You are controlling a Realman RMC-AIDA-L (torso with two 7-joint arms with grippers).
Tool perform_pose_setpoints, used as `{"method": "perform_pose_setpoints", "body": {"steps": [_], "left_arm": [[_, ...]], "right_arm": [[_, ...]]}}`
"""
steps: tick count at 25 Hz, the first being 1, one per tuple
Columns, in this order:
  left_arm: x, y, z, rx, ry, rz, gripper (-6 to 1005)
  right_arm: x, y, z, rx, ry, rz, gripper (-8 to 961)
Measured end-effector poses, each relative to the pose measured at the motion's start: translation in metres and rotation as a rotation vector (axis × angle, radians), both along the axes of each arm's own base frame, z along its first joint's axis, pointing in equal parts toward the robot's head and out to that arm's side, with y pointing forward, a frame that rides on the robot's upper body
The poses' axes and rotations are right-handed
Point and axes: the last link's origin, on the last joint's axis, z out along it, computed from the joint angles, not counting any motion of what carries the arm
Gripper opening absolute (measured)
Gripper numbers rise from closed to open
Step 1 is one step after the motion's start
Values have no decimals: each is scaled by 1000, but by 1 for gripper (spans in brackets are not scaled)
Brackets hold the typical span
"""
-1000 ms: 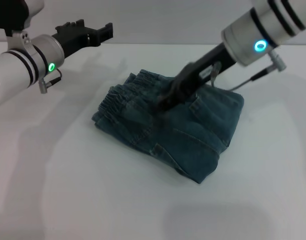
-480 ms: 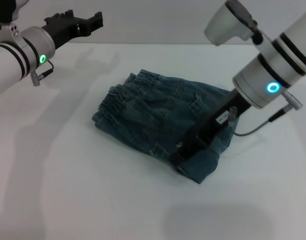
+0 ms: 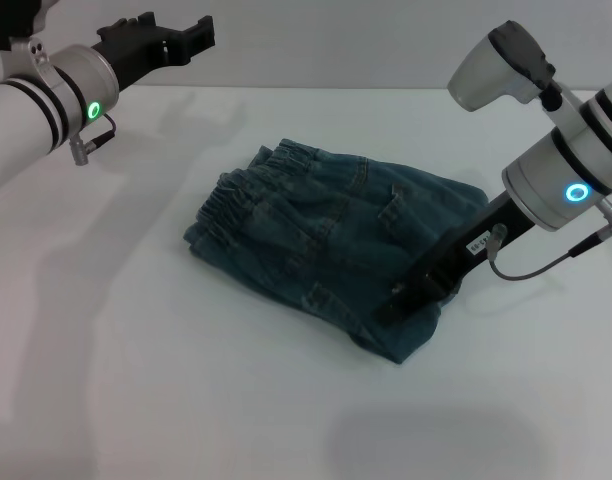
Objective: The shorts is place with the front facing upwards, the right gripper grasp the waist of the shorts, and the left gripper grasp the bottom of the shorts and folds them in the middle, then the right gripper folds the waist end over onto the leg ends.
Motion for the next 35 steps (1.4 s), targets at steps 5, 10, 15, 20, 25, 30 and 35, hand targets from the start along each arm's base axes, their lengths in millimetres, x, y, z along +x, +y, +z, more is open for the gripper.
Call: {"method": "perform_pose_setpoints", "body": {"steps": [5, 10, 15, 20, 25, 30, 35], "left_arm": [[1, 0, -1, -3, -9, 1, 834], [-1, -1, -2, -6, -23, 10, 834], [-1, -1, -3, -7, -36, 13, 834], [-1, -2, -4, -10, -36, 14, 834], [-2, -3, -5, -14, -38, 15, 834], [-3, -2, 0, -1, -65, 20, 834], [-8, 1, 21, 69, -148, 16, 834]], "right_arm": [[8, 6, -3, 59, -15, -11, 566], [13, 13, -2, 105, -41, -12, 566], [21, 25, 10, 181, -68, -15, 566], [30, 40, 26, 276, -91, -14, 566], [28, 37, 40, 295, -67, 12, 566], [18, 34, 64, 377, 73, 54, 566], [28, 33, 121, 658, 393, 110, 566]]}}
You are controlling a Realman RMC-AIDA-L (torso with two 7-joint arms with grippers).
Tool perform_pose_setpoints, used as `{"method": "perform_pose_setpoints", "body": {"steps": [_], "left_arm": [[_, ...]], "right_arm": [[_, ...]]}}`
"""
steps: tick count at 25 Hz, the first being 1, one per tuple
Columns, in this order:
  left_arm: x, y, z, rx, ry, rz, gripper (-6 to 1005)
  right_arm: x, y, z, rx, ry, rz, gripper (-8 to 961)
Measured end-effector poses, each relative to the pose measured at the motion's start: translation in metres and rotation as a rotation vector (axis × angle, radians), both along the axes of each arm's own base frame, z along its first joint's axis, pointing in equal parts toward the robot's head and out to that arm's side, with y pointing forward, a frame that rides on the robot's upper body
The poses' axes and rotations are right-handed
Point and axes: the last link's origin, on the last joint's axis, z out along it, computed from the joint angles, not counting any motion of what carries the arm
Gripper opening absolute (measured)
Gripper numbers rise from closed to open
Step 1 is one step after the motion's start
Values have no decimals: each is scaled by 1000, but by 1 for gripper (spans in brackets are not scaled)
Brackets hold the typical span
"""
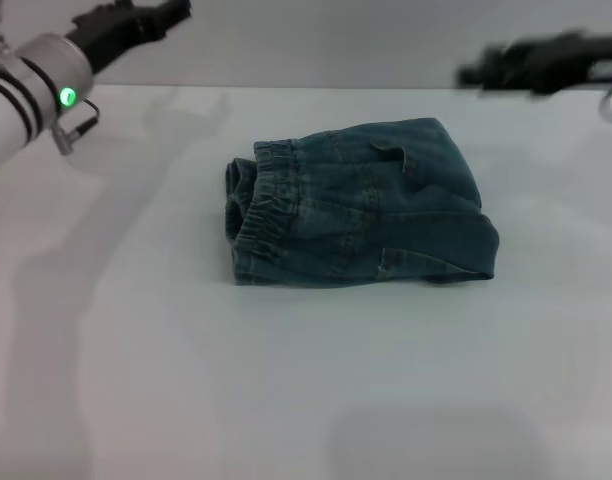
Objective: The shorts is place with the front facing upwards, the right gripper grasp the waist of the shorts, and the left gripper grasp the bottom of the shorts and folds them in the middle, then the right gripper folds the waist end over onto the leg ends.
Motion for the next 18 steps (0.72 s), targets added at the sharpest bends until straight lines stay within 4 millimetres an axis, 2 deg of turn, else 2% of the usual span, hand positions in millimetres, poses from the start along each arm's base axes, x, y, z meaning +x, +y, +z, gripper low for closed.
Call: {"method": "perform_pose_setpoints", "body": {"steps": [2, 4, 7, 11, 12, 13, 14, 18], "left_arm": [[-3, -2, 8, 33, -42, -13, 833], [-10, -5, 18, 87, -101, -29, 832], [-25, -13, 34, 204, -178, -48, 830], [-46, -33, 54, 418, -215, -72, 829], [-49, -37, 57, 457, -206, -74, 829], [-53, -43, 60, 511, -171, -84, 829], [-56, -47, 63, 545, -145, -86, 829], [-66, -55, 69, 646, -51, -58, 829]], "right_arm": [[15, -2, 20, 146, 82, 25, 566], [41, -5, 40, 349, 139, 21, 566], [84, -10, 59, 648, 172, -49, 566], [139, -28, 77, 1086, 113, -163, 566], [159, -41, 81, 1274, 38, -226, 566], [169, -50, 84, 1387, -23, -266, 566], [169, -50, 84, 1387, -23, -266, 566], [187, -75, 92, 1633, -238, -376, 566]]}}
